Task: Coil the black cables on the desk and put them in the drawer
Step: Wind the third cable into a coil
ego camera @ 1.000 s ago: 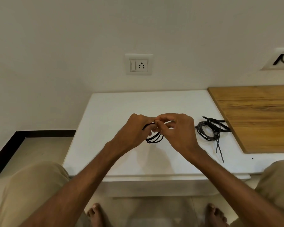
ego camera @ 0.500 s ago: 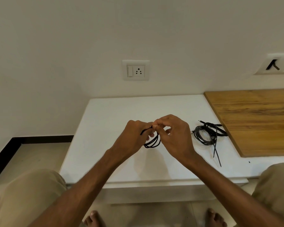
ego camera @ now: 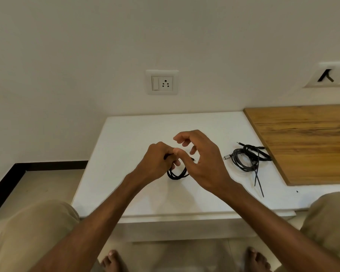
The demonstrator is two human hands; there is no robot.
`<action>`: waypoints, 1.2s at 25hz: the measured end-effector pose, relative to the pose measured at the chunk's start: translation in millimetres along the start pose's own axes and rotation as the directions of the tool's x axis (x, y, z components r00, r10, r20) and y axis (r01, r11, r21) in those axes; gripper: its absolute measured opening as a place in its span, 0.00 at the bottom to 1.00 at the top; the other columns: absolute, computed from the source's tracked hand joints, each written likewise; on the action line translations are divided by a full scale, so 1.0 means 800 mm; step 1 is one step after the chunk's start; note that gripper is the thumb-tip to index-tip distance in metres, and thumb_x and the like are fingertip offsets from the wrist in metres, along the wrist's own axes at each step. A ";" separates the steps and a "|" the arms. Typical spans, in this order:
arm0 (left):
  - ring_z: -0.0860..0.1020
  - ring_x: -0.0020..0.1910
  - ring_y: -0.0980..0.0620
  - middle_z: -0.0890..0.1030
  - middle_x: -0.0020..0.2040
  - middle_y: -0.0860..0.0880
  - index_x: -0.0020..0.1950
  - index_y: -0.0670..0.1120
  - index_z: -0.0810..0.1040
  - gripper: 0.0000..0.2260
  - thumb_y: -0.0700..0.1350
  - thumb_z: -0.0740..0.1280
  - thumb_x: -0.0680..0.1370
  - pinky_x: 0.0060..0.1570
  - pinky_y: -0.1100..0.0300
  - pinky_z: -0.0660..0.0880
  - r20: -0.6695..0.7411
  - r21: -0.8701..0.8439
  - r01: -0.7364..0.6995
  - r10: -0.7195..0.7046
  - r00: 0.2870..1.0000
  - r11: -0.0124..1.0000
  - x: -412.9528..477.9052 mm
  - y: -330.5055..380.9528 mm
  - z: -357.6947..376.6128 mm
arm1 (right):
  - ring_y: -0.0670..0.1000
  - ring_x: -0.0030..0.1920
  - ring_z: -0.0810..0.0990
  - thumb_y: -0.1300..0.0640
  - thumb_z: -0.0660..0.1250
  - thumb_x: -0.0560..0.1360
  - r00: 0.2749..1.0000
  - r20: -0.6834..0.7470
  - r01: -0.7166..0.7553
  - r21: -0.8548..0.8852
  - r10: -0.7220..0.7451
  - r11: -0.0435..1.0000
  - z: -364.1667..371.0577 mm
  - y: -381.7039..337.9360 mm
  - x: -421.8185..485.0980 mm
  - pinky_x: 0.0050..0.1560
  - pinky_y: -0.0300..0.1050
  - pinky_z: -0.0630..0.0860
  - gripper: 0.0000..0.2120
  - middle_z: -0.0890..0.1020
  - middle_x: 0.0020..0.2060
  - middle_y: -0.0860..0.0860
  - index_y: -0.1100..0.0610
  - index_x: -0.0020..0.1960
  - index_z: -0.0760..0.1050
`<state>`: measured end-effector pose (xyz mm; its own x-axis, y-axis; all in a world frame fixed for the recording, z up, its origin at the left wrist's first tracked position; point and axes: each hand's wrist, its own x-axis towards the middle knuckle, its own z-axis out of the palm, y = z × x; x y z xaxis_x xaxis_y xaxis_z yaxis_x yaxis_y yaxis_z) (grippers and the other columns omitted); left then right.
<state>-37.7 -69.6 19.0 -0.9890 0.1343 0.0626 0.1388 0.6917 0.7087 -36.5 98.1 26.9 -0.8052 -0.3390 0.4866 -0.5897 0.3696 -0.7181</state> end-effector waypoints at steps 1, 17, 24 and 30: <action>0.78 0.27 0.62 0.78 0.25 0.62 0.36 0.53 0.80 0.18 0.37 0.63 0.82 0.35 0.72 0.72 0.019 -0.009 -0.015 0.015 1.000 1.000 -0.001 0.002 0.002 | 0.47 0.51 0.79 0.60 0.70 0.79 1.000 0.004 0.005 -0.029 -0.005 1.000 0.001 0.012 -0.001 0.45 0.38 0.75 0.09 0.81 0.51 0.44 0.52 0.58 0.80; 0.76 0.33 0.44 0.80 0.35 0.44 0.52 0.37 0.81 0.13 0.43 0.60 0.81 0.38 0.48 0.75 -0.168 0.246 -0.258 0.303 0.938 0.934 -0.003 -0.003 0.018 | 0.47 0.26 0.56 0.56 0.60 0.80 0.579 0.540 -0.807 0.488 0.611 0.333 -0.004 0.025 0.004 0.31 0.42 0.51 0.17 0.60 0.28 0.48 0.53 0.32 0.68; 0.68 0.36 0.47 0.69 0.34 0.52 0.50 0.39 0.77 0.08 0.30 0.60 0.78 0.35 0.51 0.70 0.017 0.401 -0.249 0.264 0.964 0.882 0.001 -0.007 0.029 | 0.45 0.25 0.54 0.60 0.59 0.79 0.576 0.475 -0.753 0.626 0.666 0.204 0.010 0.007 -0.004 0.28 0.40 0.49 0.18 0.57 0.27 0.46 0.52 0.31 0.62; 0.76 0.35 0.43 0.79 0.36 0.45 0.46 0.38 0.77 0.10 0.28 0.62 0.71 0.31 0.53 0.72 0.094 0.394 -0.442 0.443 0.891 0.806 0.004 0.021 0.053 | 0.43 0.17 0.55 0.64 0.56 0.79 0.373 0.609 -0.765 0.629 0.700 -0.140 -0.055 0.029 0.042 0.16 0.34 0.49 0.21 0.58 0.21 0.45 0.51 0.30 0.58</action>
<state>-36.0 -27.7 1.4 -0.8152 0.4932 0.3036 0.5696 0.7775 0.2664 -80.2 133.5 48.7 -0.6743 -0.3945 -0.6243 0.7382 -0.3367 -0.5846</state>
